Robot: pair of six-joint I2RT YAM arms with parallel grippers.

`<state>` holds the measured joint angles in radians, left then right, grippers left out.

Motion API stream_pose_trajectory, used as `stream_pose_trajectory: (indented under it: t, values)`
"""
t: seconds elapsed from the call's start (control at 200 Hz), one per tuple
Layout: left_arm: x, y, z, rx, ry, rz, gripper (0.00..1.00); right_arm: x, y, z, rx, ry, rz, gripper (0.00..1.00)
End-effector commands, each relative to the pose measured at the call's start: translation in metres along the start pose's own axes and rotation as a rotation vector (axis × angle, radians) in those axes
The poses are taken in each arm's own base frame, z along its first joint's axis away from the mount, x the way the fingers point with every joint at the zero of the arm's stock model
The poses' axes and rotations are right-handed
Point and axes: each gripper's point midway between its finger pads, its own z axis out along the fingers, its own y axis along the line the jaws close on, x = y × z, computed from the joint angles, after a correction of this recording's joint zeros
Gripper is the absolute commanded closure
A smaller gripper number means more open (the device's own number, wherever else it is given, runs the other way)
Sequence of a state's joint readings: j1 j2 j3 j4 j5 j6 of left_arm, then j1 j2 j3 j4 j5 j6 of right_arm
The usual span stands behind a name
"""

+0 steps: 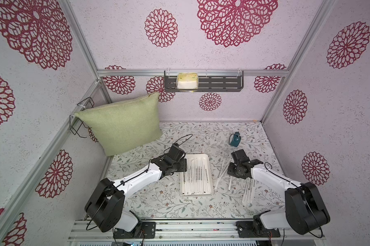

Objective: Put the straws into the storage box
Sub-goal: Pick up the straw from the center of the board, then place the straw in the storage box.

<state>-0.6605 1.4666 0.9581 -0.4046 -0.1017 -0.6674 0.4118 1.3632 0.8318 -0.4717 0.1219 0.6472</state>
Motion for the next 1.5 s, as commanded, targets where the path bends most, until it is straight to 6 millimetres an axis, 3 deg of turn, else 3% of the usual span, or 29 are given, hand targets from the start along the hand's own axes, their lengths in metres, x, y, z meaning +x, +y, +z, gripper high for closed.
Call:
stream_pose_trajectory:
  t: [0.0,0.13,0.19,0.3,0.425,0.72,1.136,1.231,1.361,1.496]
  values:
    - [-0.009,0.017,-0.011,-0.031,-0.048,-0.055,0.35,-0.005,0.058,-0.039,-0.135,-0.033,-0.068,0.91]
    - [-0.010,0.040,-0.019,-0.082,-0.060,-0.127,0.35,0.019,0.148,-0.056,-0.338,-0.002,-0.145,0.91]
    - [-0.009,0.047,-0.024,-0.093,-0.069,-0.150,0.35,0.032,0.177,-0.055,-0.378,0.012,-0.184,0.91]
    - [-0.003,0.056,-0.030,-0.098,-0.079,-0.178,0.35,0.052,0.205,-0.035,-0.419,0.058,-0.199,0.91]
    - [0.005,0.064,-0.031,-0.111,-0.068,-0.197,0.35,0.072,0.224,-0.014,-0.437,0.114,-0.215,0.91]
    - [0.011,0.066,-0.026,-0.108,-0.060,-0.212,0.35,0.100,0.224,0.017,-0.388,0.184,-0.181,0.89]
    - [0.012,0.065,-0.021,-0.107,-0.050,-0.196,0.36,0.101,0.224,0.041,-0.315,0.164,-0.200,0.85]
    - [0.011,0.064,-0.022,-0.105,-0.047,-0.194,0.36,0.099,0.226,0.033,-0.320,0.162,-0.200,0.81]
    - [0.007,0.065,-0.025,-0.105,-0.064,-0.194,0.35,0.083,0.228,0.003,-0.340,0.120,-0.196,0.74]
    - [-0.003,0.061,-0.030,-0.095,-0.077,-0.176,0.35,0.060,0.201,-0.020,-0.322,0.084,-0.146,0.70]
